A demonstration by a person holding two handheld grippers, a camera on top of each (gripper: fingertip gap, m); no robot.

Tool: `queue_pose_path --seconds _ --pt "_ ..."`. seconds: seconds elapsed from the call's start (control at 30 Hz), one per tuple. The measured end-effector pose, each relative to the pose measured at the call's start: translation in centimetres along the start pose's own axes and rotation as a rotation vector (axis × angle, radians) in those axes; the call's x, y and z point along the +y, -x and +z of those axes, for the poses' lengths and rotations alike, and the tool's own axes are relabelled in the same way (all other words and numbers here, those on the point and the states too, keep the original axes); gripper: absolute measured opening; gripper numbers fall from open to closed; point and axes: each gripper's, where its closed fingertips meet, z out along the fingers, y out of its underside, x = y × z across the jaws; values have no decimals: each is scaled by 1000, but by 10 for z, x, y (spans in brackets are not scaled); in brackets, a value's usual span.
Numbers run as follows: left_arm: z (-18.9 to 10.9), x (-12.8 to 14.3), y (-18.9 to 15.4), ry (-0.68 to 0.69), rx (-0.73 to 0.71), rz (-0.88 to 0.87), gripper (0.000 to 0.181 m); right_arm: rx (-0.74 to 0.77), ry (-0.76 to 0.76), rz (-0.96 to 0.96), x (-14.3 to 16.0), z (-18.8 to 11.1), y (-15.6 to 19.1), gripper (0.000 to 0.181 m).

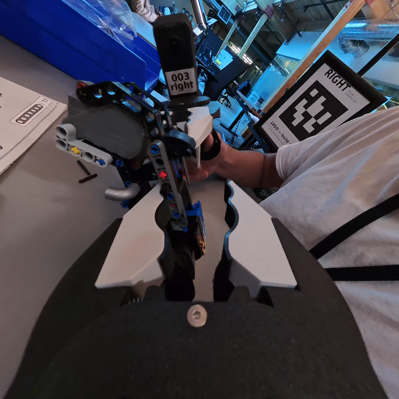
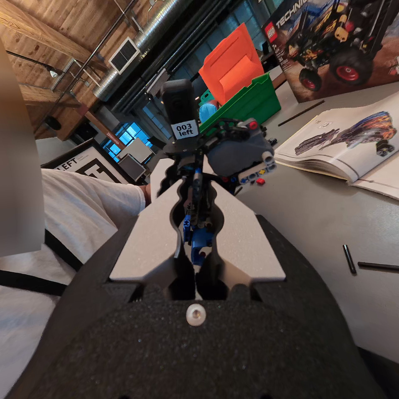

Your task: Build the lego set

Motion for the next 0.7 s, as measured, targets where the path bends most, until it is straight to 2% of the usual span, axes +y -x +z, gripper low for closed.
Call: queue_pose_path --seconds 0.17,0.3,0.43,0.53,0.7 --pt "2 -3 -1 -27 2 -50 56 -21 -12 30 -2 7 3 19" --pt "1 -1 4 8 -44 -71 49 7 26 -87 1 5 7 11" --pt "-9 -12 10 -26 -64 -79 54 -3 -7 -100 -4 -4 8 9" --pt "-15 -12 7 3 -60 -8 43 -35 9 -66 -2 -5 9 8" --pt "-23 -25 4 -97 50 -99 25 -75 56 -77 6 3 17 8"
